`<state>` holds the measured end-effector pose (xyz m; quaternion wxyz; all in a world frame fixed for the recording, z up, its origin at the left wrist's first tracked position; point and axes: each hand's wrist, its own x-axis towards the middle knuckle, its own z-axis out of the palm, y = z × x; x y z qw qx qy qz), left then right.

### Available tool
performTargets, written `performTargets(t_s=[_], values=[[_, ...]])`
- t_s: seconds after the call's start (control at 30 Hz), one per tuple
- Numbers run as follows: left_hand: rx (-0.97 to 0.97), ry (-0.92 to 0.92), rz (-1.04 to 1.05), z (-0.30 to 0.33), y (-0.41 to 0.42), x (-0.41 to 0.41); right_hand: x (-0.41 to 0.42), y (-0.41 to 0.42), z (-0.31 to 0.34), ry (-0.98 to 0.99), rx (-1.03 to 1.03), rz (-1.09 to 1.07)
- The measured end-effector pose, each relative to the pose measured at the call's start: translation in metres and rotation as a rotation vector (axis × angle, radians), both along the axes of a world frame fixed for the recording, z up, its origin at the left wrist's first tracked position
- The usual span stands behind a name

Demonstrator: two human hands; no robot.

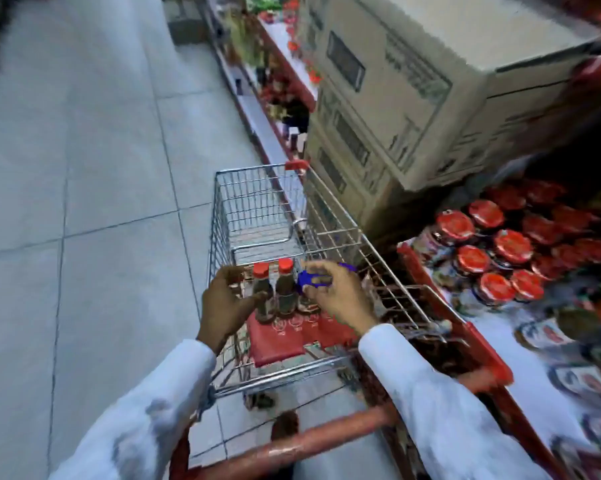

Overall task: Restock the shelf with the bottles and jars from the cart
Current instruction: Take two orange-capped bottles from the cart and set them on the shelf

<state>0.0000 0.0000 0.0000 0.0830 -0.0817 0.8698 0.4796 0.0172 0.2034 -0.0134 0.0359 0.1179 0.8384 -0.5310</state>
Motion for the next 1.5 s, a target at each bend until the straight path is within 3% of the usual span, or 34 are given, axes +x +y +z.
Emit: performTargets(t_s=[0.17,0.5,0.67,1.13,1.37,1.5], values=[[0.11,-0.172,0.105,-0.015,0.006,-0.017,-0.026,-0.023,-0.007,-0.111,0.119,0.009],[0.07,-0.019,0.047,-0.028,0.015,-0.019,-0.034,-0.037,-0.022,-0.104,0.091,-0.079],[0.079,-0.027,0.018,-0.016,0.014,-0.016,-0.024,-0.038,-0.01,-0.078,0.041,-0.1],[0.236,0.238,-0.148,0.103,0.06,0.024,0.072,0.03,0.112,0.247,-0.195,-0.345],[0.294,0.347,-0.403,0.152,0.149,0.068,0.15,0.094,0.164,0.433,-0.145,-0.56],[0.371,0.294,-0.559,0.163,0.204,0.087,0.197,0.13,0.182,0.512,-0.09,-0.724]])
